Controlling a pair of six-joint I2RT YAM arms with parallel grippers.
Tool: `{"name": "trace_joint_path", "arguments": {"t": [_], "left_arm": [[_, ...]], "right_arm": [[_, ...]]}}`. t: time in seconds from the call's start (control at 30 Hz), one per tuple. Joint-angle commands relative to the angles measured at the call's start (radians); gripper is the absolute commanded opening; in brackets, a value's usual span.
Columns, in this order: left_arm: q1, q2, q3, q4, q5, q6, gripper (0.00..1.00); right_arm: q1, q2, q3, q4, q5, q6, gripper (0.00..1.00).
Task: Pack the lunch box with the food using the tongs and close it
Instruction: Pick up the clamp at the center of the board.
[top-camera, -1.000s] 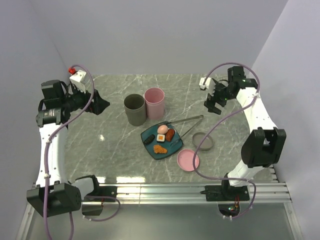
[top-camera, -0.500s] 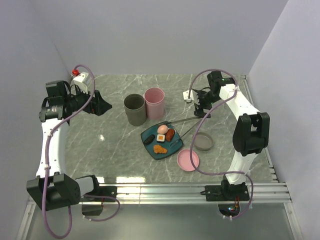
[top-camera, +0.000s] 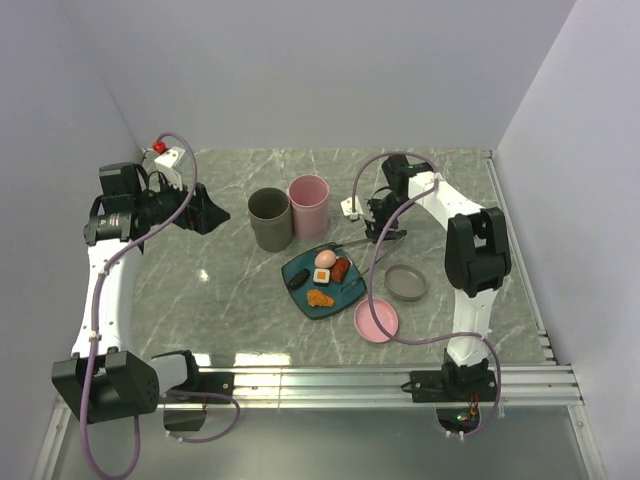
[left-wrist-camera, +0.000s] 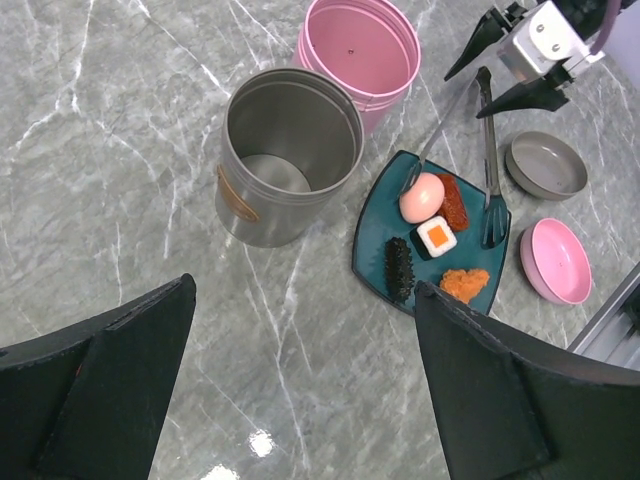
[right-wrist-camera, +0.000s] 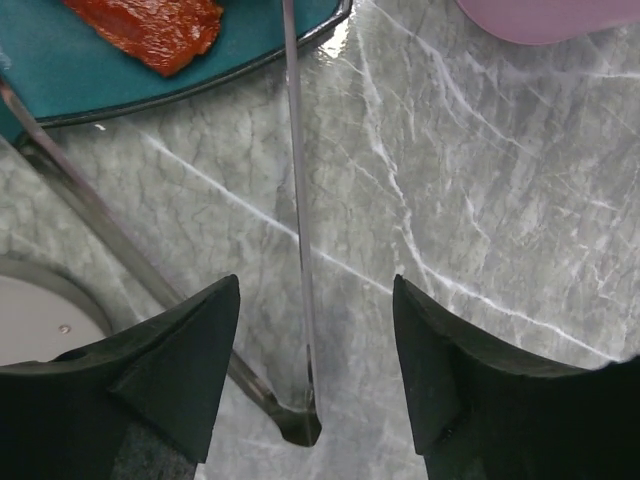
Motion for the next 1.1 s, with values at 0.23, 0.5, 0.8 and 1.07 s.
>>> {"name": "trace_joint_path", "arguments": {"t": [0.23,0.5,0.8,1.07], "left_arm": [[-0.018,-0.001,-0.005,0.03,0.011,-0.002,0.95],[-0.016,0.008,0.001,0.03,0.015,-0.004,0.95],[-0.016,0.005,-0.005,0.034,0.015,-0.007,0.94],[-0.016,-0.003,-0.01,0.031,0.018,-0.008,0.94]], "right_arm": [[0.027,0.056,-0.022,0.034,0.043,-0.031,0.59],[0.046,0.095,0.01,0.022,0.051,-0.025,0.43],[0.061,0.104,0.007,0.01,0.109,-0.043,0.19],[0.06,0.118,0.036,0.013,0.106,0.011,0.0]]}}
